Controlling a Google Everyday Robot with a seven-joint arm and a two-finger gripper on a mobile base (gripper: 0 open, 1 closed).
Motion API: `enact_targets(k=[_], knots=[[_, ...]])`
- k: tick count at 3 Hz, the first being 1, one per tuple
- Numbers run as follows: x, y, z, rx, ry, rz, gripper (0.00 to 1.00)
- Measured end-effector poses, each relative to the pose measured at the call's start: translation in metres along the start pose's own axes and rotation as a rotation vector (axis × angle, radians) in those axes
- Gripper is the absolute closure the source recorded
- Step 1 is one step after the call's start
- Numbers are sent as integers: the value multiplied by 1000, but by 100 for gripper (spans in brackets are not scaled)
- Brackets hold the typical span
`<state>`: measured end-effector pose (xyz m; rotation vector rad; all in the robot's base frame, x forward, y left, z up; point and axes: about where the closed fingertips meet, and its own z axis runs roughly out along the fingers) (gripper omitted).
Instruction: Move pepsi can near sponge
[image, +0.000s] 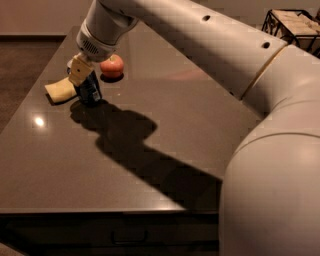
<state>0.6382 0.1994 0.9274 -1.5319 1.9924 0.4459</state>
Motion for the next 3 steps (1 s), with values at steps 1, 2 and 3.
enact_targets(k=[1, 2, 3], knots=[[1, 9, -1, 3, -26, 2, 58], [1, 11, 1, 1, -26, 1, 36], [1, 12, 3, -2, -24, -1, 12]])
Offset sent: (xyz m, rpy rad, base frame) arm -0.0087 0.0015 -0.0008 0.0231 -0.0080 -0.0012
